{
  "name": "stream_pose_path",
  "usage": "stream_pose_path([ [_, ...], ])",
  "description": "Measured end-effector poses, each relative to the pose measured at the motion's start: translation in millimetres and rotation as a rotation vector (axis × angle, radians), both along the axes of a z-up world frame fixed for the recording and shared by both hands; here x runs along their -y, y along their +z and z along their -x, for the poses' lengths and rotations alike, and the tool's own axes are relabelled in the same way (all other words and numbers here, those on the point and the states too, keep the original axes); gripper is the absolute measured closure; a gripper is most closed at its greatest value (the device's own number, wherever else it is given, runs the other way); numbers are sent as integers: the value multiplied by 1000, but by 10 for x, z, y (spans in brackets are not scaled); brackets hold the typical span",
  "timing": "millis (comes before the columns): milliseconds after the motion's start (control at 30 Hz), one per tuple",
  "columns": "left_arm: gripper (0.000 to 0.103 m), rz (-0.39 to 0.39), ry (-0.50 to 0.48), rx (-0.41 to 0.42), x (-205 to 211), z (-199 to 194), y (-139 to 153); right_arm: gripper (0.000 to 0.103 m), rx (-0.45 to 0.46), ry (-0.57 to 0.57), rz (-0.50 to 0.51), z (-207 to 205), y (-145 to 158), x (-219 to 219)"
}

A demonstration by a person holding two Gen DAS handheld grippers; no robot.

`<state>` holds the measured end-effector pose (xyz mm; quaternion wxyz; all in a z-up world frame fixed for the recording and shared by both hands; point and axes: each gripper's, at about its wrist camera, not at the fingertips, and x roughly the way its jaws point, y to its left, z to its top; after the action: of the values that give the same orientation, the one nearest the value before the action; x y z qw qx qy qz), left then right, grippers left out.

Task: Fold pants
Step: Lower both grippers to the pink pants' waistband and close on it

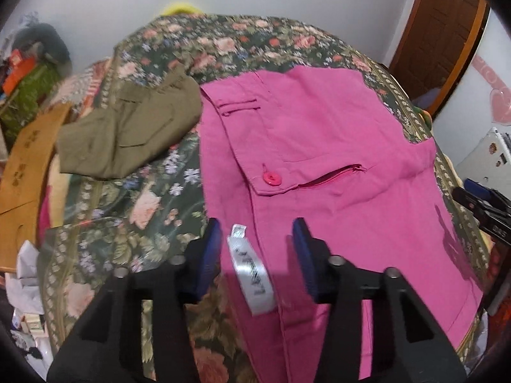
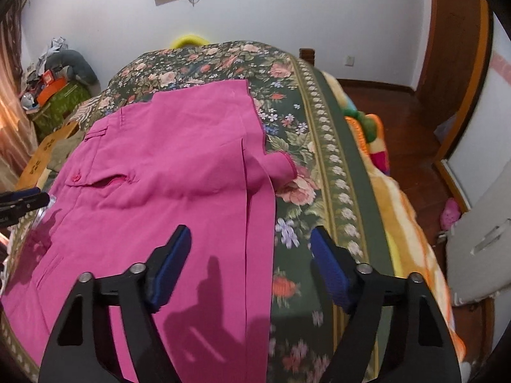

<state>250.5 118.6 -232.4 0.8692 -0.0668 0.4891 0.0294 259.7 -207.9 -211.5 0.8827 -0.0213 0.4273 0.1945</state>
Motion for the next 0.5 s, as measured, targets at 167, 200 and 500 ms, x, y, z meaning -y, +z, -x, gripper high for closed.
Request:
stream_pose_path([
  [167, 63, 57, -37, -54, -33, -219, -120, 47, -27, 38, -5, -216, -71, -89],
  [200, 65, 59, -39, -64, -44, -264, -160, 50, -31, 50, -3, -261, -83, -121],
  [500, 86, 157, -117, -102, -60, -410, -313, 69, -99, 163, 8, -464, -323, -347],
])
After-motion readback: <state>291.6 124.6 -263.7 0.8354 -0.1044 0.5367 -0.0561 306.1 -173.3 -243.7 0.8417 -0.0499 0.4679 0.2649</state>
